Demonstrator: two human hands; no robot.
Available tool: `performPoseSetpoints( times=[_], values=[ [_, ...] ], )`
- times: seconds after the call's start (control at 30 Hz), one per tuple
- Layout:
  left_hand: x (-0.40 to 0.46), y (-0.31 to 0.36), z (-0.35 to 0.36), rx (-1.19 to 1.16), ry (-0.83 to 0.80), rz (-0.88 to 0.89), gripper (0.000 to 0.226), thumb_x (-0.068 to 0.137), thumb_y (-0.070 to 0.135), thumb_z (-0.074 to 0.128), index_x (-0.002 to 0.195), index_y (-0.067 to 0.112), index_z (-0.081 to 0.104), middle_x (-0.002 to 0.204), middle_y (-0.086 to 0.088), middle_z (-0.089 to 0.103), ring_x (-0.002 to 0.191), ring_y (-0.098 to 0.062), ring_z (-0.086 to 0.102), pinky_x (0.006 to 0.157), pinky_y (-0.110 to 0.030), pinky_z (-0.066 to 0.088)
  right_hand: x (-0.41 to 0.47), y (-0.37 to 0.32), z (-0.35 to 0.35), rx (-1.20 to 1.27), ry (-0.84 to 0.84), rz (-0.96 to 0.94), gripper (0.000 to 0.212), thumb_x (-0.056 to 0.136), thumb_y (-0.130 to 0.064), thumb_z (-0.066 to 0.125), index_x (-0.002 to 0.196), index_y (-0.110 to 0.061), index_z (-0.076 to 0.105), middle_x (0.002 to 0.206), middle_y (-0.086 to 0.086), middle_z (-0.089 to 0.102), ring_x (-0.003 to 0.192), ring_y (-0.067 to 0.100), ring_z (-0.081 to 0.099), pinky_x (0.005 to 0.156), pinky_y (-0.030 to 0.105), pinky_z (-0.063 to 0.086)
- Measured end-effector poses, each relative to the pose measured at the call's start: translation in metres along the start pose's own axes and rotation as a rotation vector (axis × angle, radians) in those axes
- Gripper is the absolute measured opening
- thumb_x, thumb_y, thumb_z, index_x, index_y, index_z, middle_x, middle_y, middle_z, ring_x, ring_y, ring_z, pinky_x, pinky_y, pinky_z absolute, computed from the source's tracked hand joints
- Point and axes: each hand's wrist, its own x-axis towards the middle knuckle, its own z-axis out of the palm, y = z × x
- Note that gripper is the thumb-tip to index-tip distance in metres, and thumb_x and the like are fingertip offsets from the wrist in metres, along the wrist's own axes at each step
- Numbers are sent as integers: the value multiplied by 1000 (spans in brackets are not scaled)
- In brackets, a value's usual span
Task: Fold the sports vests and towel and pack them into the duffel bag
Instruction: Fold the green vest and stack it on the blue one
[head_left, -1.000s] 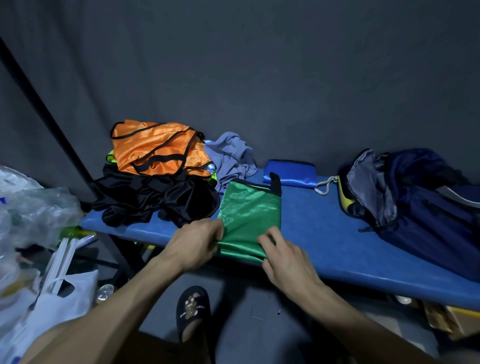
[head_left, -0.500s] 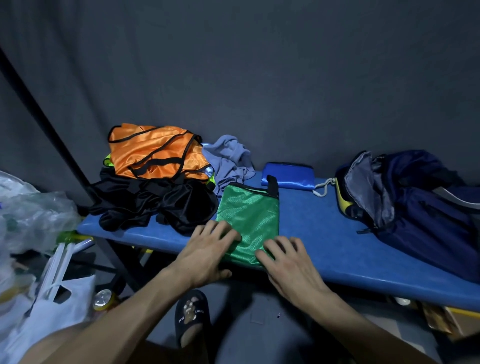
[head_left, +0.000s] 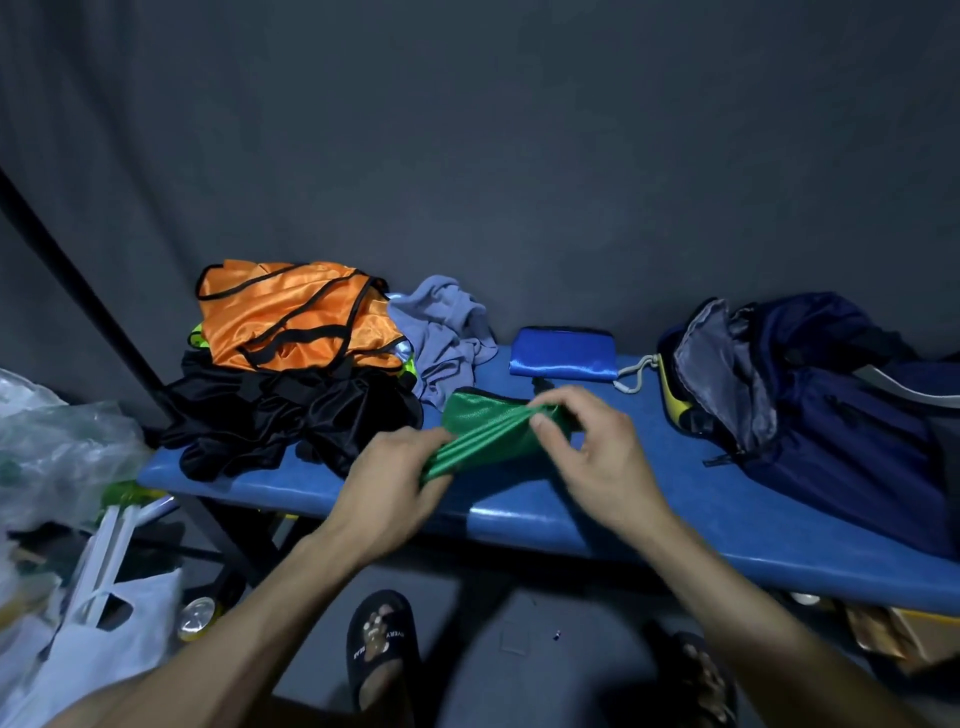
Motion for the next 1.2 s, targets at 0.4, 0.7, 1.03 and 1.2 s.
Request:
performPoseSetpoints(
  times=[0.4,0.7,1.03,1.2],
  values=[
    [122,54,-20,-971,-7,-298,13,99,16,65,93,7,73,88,-7,77,79,-18,73,70,-32,58,53,4,-42,818,205,612,32,99,-33,65,111,-4,73,105,17,76,101,34,73,96,51,56],
    [144,-23,90,-1110,-9,-961,25,94,16,73,108,-4,67,96,-19,74,79,-30,72,72,-39,63,3,62,-9,632,-146,790,44,90,-16,76,130,-22,58,108,11,77,101,23,74,92,32,56],
    [147,-29,101,-983,-34,-925,19,90,24,79,93,7,71,104,-20,74,99,-39,71,93,-58,57,-22,67,-30,584,-281,588,32,77,-9,83,105,-4,67,96,6,72,88,16,69,83,21,54],
    [147,-23,99,-934,-42,-903,15,92,21,76,83,12,68,100,-18,73,95,-35,69,93,-53,55,-26,66,-40,594,-308,623,28,83,3,76,108,-2,64,99,22,70,82,25,73,70,24,57]
  ],
)
